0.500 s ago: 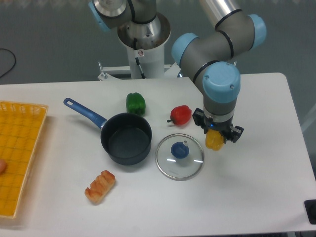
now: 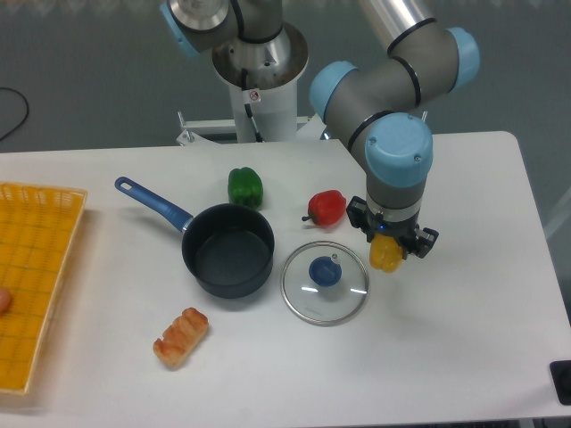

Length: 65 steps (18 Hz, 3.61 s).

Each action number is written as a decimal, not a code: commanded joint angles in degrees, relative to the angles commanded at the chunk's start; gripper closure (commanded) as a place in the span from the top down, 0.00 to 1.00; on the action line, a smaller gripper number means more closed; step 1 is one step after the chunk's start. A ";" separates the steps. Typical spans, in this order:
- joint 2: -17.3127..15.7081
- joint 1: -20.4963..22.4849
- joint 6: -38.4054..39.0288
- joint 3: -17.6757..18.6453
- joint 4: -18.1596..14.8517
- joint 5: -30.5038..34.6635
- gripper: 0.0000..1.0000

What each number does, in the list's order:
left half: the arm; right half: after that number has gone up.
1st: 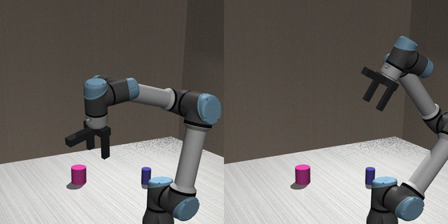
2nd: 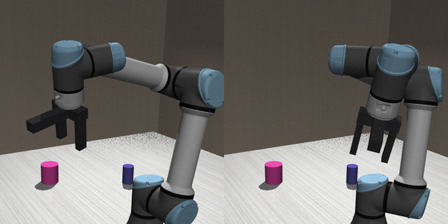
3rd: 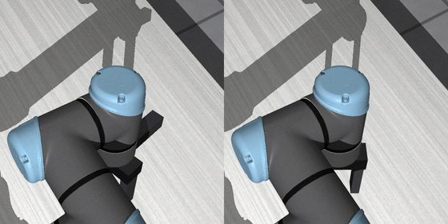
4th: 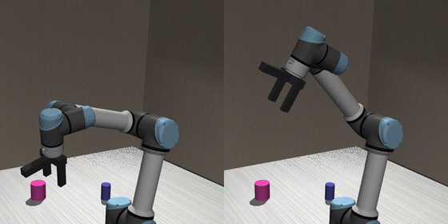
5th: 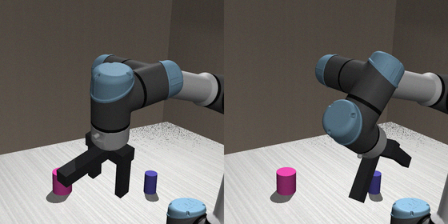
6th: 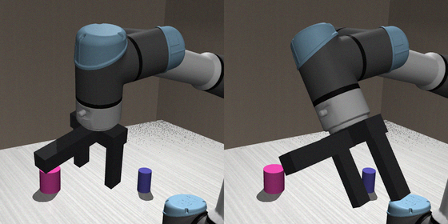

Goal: Place the yellow pepper in the pot
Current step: 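Carry the yellow pepper over to the dark blue saucepan, then lower the yellow pepper into the saucepan and open the gripper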

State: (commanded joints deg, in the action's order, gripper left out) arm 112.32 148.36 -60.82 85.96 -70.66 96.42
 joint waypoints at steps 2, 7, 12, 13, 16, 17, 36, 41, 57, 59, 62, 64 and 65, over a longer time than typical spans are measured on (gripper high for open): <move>0.18 -0.35 1.58 0.09 0.17 -1.13 0.64; 0.00 -2.28 3.96 0.09 0.97 -4.92 0.64; 0.35 -6.41 11.15 0.00 1.49 -5.01 0.64; 0.18 -7.37 12.04 0.00 1.49 -5.18 0.64; -0.87 -9.31 14.76 0.00 0.88 -8.07 0.64; -1.14 -10.01 16.34 0.09 0.79 -8.87 0.64; -2.02 -22.14 21.27 2.29 -9.23 -6.59 0.63; -2.11 -23.38 21.19 3.60 -9.05 -3.96 0.65; -1.49 -24.26 20.48 5.28 -9.05 -1.49 0.86; -1.49 -24.26 20.48 5.19 -8.97 -1.23 0.86; -1.49 -24.00 20.48 4.84 -8.62 -0.01 0.93; -1.58 -23.04 20.48 4.40 -8.00 1.93 1.00; -1.58 -22.33 20.22 3.96 -7.48 2.28 1.00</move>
State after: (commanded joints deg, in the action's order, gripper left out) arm 110.74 126.03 -40.60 89.92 -78.14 98.70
